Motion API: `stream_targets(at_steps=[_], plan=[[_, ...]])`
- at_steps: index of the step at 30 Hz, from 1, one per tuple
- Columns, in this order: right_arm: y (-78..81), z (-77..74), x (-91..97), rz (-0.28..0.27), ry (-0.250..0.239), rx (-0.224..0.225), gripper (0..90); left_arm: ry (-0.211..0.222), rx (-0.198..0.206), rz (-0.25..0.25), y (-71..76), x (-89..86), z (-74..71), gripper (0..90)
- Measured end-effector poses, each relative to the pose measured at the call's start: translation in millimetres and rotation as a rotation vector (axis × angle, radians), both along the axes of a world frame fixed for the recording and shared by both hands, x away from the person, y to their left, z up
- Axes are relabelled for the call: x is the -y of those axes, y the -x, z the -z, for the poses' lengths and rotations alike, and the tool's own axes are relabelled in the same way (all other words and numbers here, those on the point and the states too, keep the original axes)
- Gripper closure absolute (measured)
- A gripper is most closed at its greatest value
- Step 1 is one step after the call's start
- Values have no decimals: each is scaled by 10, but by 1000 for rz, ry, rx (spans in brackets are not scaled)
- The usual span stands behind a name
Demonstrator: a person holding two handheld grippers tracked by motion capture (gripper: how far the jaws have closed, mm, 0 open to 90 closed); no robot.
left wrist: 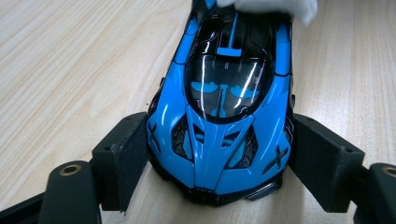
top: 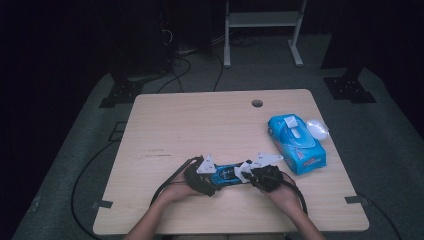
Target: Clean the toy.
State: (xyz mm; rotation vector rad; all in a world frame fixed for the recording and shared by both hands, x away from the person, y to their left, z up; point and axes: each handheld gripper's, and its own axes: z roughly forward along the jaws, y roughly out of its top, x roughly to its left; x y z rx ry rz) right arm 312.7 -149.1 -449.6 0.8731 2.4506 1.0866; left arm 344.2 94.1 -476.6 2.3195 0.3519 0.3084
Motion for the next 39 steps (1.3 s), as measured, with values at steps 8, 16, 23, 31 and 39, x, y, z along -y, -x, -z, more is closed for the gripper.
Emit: stream_targets(at_steps=[8,16,23,31,39], plan=[[-76,-6,175,35,-37,-59,829,-2,2,-9,8,17,-1,237],[-22,-6,-38,1,-41,-40,829,4,-4,-14,13,2,3,237],[-78,-22,254,88,-75,-58,829,6,-3,-9,7,-3,6,238],[4,15,-41,15,-47,-14,828,1,-5,-16,17,-3,2,237],[-46,12,116,84,-22,-19,829,2,-4,-13,12,-4,2,239]])
